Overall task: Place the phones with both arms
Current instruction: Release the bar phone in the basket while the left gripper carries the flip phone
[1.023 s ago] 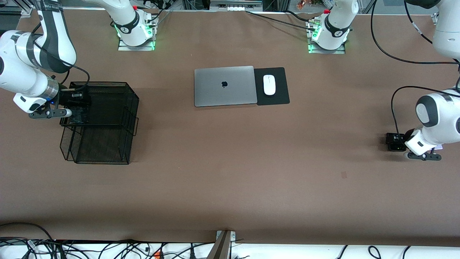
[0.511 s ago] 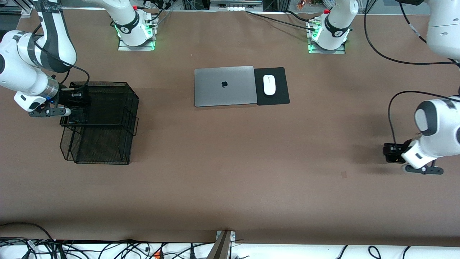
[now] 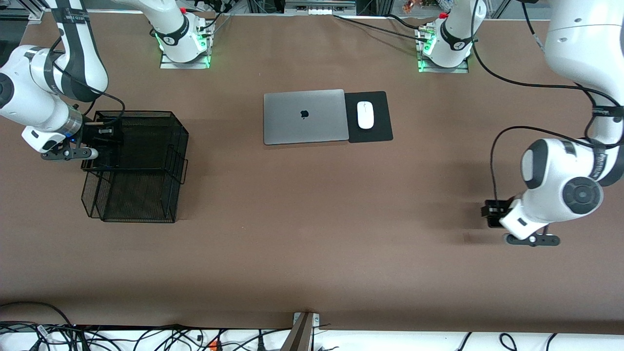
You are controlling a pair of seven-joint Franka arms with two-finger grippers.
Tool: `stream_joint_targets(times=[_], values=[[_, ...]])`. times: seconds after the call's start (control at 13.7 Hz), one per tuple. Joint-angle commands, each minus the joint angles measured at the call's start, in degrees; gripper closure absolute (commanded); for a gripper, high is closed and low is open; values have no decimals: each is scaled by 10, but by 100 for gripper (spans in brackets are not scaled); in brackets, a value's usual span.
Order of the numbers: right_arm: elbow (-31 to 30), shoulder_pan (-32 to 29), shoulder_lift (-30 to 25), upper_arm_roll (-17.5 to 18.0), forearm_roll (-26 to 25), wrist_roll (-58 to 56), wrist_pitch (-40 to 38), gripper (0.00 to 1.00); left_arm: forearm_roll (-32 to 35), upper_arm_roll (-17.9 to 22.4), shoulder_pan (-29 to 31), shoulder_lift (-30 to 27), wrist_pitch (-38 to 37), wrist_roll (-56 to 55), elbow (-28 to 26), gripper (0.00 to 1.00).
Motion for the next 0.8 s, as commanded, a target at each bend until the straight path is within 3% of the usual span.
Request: stream_joint_targets(times=[0.0, 0.07, 0.15, 0.29, 0.37, 0.44, 0.73], values=[[1, 1, 12, -3, -2, 2, 23, 85, 7, 7, -60, -2, -66, -89, 44, 79], [1, 0, 12, -3, -2, 3, 23, 82, 5, 6, -80, -2, -81, -116, 52, 79], [1, 1, 12, -3, -2, 3, 23, 72, 1, 6, -98, -1, -89, -139, 56, 79], [4, 1, 14, -3, 4, 4, 27, 16, -1, 5, -131, -1, -90, -190, 57, 79], [5, 1, 13, -3, 4, 4, 27, 7, -2, 5, -150, 1, -91, -216, 57, 79], [7, 1, 12, -3, 4, 4, 26, 1, -6, 5, -166, 2, -91, -237, 57, 79], [23, 3, 10, -2, 4, 6, 20, 1, -38, 5, -211, 11, -90, -297, 58, 79]])
